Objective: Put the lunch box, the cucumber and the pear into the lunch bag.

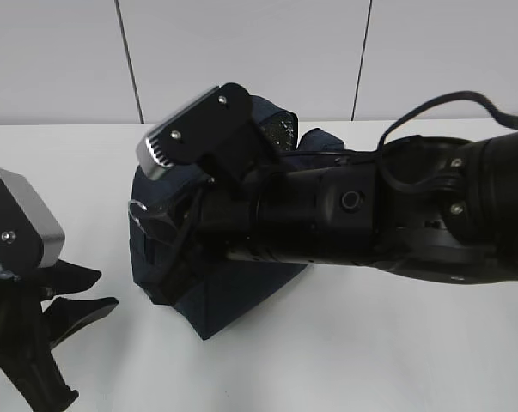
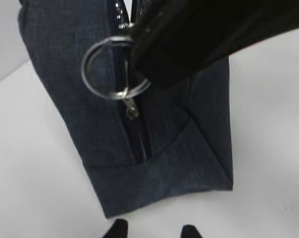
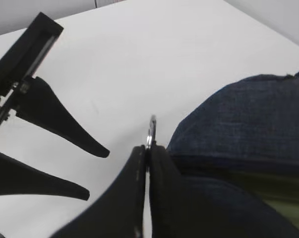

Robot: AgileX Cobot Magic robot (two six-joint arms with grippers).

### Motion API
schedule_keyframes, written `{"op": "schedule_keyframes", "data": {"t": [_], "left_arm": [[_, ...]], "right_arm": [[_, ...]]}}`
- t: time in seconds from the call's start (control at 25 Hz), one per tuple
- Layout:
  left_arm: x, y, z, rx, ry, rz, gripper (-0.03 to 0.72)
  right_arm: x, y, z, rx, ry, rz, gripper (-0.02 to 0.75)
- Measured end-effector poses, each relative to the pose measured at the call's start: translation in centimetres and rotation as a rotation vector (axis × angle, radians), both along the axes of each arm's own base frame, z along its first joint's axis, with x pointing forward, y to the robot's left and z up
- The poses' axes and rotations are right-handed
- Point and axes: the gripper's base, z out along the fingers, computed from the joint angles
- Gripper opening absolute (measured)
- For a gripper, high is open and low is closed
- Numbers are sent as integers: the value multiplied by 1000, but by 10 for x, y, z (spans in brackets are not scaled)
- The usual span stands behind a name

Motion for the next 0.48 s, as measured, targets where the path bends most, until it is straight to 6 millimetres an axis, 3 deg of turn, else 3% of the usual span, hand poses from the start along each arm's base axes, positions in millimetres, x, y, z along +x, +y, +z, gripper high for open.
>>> {"op": "schedule_keyframes", "data": {"t": [0.24,0.48], "left_arm": [[2,-6,8,-70,-80,-43,220],[10,4,8,-73,-84,19,230]], "right_arm": [[-2,-4,9,-4,-15,-16,0],[-2,-6,10,-16,-14,-28,0]]}}
